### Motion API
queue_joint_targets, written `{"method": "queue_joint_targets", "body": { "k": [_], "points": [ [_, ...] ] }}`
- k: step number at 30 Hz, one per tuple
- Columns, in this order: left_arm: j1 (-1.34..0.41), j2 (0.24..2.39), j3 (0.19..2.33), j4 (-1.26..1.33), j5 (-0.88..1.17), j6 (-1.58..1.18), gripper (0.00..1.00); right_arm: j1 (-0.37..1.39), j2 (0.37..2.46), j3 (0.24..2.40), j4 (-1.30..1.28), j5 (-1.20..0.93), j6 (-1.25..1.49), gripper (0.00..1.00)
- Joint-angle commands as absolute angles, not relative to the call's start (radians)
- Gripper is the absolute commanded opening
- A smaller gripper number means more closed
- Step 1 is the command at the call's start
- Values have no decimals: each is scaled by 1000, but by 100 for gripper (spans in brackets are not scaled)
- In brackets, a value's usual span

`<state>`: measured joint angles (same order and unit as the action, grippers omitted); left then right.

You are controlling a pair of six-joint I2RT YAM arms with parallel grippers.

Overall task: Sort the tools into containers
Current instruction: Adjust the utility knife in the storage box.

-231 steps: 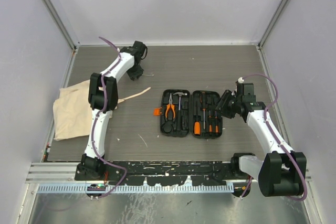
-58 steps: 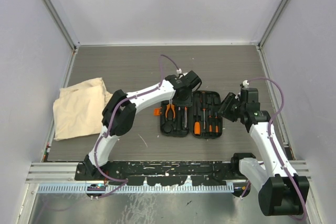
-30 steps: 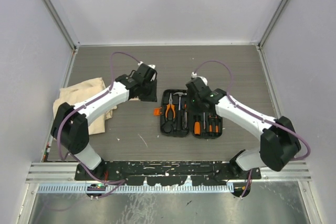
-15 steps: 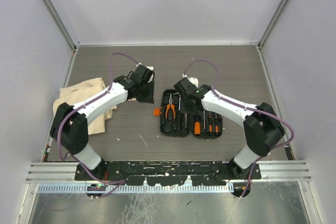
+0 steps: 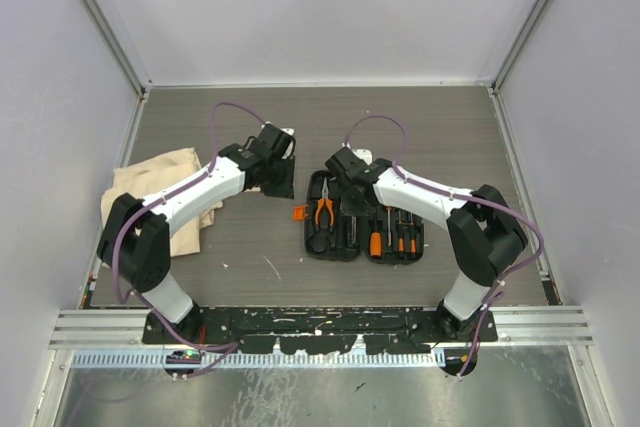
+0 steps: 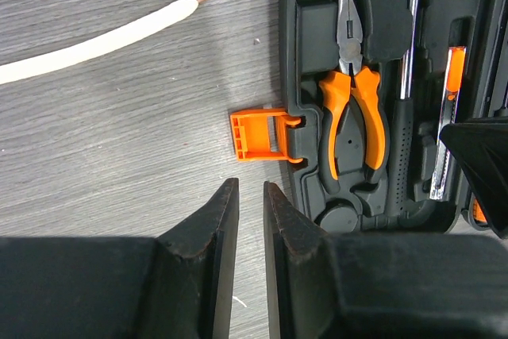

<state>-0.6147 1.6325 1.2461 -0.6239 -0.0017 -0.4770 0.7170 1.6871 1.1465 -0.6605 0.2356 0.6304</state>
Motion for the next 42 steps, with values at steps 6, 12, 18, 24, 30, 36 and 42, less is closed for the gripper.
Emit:
{"method": "queue_joint_targets", "body": {
  "k": [6,12,18,24,30,36,42],
  "points": [
    [-608,1649,1265,-592,29,-465,19,721,1711,1193,-650,265,617,23],
    [-607,1655,1269,-596,32,-466,18,721,1726,1197,-658,280,617,23],
    [-607,1660,1274,-601,32,-466,17,721,1739,1195,-661,278,616,19],
    [-606,1665,1278,-605,37,-468,16,722,1747,1190,-662,269,615,15],
    [-606,1667,1279,-607,37,-468,15,722,1761,1181,-672,260,617,13],
    [-606,1668,1279,-612,37,-468,14,722,1792,1148,-673,252,632,6],
    [-606,1669,1281,-615,40,-469,13,723,1825,1101,-665,229,644,3]
  ]
}}
